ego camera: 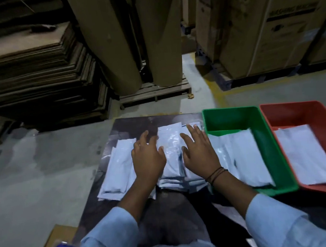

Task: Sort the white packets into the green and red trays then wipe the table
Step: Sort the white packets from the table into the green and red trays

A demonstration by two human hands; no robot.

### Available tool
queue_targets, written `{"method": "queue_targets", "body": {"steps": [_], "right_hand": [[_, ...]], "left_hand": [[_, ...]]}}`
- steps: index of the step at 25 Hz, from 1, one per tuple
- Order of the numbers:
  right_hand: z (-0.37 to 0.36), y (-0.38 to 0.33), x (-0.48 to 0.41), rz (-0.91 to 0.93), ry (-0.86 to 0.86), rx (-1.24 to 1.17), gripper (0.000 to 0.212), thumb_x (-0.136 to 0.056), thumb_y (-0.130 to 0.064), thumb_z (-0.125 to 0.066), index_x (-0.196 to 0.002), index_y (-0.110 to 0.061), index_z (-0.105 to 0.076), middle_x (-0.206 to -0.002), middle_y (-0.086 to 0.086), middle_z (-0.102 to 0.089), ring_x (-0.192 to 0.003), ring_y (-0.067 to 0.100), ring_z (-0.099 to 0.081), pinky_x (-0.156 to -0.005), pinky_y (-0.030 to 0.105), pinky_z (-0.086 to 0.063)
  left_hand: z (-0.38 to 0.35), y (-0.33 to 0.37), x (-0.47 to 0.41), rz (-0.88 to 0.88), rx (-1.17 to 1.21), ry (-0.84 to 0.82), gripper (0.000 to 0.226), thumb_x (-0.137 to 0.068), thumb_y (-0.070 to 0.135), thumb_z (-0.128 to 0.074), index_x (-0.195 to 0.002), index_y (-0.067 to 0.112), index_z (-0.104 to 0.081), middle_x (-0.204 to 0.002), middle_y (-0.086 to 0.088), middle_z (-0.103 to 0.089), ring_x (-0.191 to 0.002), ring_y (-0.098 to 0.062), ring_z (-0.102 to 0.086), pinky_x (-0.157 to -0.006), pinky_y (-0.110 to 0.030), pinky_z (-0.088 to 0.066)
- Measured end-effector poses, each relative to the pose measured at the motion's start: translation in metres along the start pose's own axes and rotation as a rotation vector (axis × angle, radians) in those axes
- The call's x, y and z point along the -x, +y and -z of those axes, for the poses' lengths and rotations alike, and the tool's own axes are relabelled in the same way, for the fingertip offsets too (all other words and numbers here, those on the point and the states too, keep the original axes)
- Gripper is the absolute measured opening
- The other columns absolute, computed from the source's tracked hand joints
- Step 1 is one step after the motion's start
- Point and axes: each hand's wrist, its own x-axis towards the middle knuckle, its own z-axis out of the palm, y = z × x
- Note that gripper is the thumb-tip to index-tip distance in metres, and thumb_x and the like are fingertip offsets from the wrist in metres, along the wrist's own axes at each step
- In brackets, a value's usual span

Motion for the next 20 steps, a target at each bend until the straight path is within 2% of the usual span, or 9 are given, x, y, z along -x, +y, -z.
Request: {"method": "queue_targets", "body": {"steps": [3,6,9,12,15,17,20], "right_hand": [[-0.025,-0.046,-0.012,-0.004,-0.032,-0.014,0.047,-0.087,-0.016,-0.061,-0.132,-0.006,-0.057,-0.151,0.023,-0.041,-0.142,0.044,-0.035,-0.115,0.059,-0.031],[-0.044,-0.081,-0.023,0.036,-0.094,-0.009,0.048,-0.087,-0.016,-0.059,-0.134,-0.006,-0.056,-0.151,0.024,-0.041,-0.142,0.045,-0.034,-0.115,0.058,-0.030],[-0.063,-0.103,-0.031,0.061,-0.146,-0.005,0.047,-0.087,-0.017,-0.057,-0.133,-0.006,-0.056,-0.150,0.024,-0.042,-0.142,0.045,-0.035,-0.116,0.058,-0.030],[-0.082,-0.119,-0.037,0.041,-0.206,-0.016,0.045,-0.087,-0.015,-0.061,-0.131,-0.006,-0.057,-0.150,0.024,-0.042,-0.140,0.045,-0.037,-0.116,0.057,-0.031],[-0.098,-0.126,-0.042,0.018,-0.245,-0.023,0.045,-0.088,-0.017,-0.061,-0.132,-0.006,-0.057,-0.152,0.024,-0.040,-0.141,0.044,-0.037,-0.117,0.054,-0.028],[-0.107,-0.127,-0.046,0.012,-0.274,-0.017,0.044,-0.089,-0.018,-0.061,-0.132,-0.007,-0.057,-0.152,0.023,-0.039,-0.141,0.044,-0.036,-0.117,0.053,-0.027],[-0.119,-0.127,-0.049,-0.022,-0.322,-0.022,0.045,-0.091,-0.021,-0.057,-0.134,-0.009,-0.054,-0.154,0.021,-0.037,-0.143,0.042,-0.033,-0.119,0.052,-0.026]], "left_hand": [[0.003,-0.072,-0.010,0.040,-0.027,-0.035,0.040,-0.090,0.032,-0.063,-0.130,0.024,-0.063,-0.150,-0.005,-0.048,-0.129,-0.034,-0.050,-0.106,-0.048,-0.042],[-0.002,-0.122,-0.018,0.165,-0.036,-0.134,0.045,-0.091,0.034,-0.063,-0.135,0.024,-0.058,-0.153,-0.009,-0.043,-0.131,-0.037,-0.047,-0.108,-0.050,-0.040],[-0.015,-0.148,-0.022,0.210,-0.041,-0.266,0.057,-0.091,0.046,-0.061,-0.143,0.025,-0.047,-0.161,-0.011,-0.030,-0.137,-0.039,-0.039,-0.111,-0.052,-0.036],[-0.029,-0.161,-0.023,0.235,0.040,-0.327,0.074,-0.088,0.060,-0.061,-0.150,0.025,-0.038,-0.166,-0.011,-0.014,-0.141,-0.042,-0.034,-0.112,-0.054,-0.034],[-0.040,-0.169,-0.027,0.240,0.051,-0.350,0.087,-0.085,0.067,-0.060,-0.155,0.027,-0.029,-0.167,-0.013,-0.012,-0.142,-0.043,-0.034,-0.113,-0.055,-0.034],[-0.045,-0.175,-0.028,0.224,0.023,-0.367,0.088,-0.085,0.065,-0.061,-0.157,0.028,-0.023,-0.166,-0.013,-0.014,-0.141,-0.043,-0.036,-0.112,-0.053,-0.036],[-0.048,-0.182,-0.031,0.175,-0.042,-0.358,0.081,-0.088,0.049,-0.059,-0.157,0.029,-0.021,-0.164,-0.012,-0.020,-0.133,-0.042,-0.045,-0.108,-0.050,-0.040]]}}
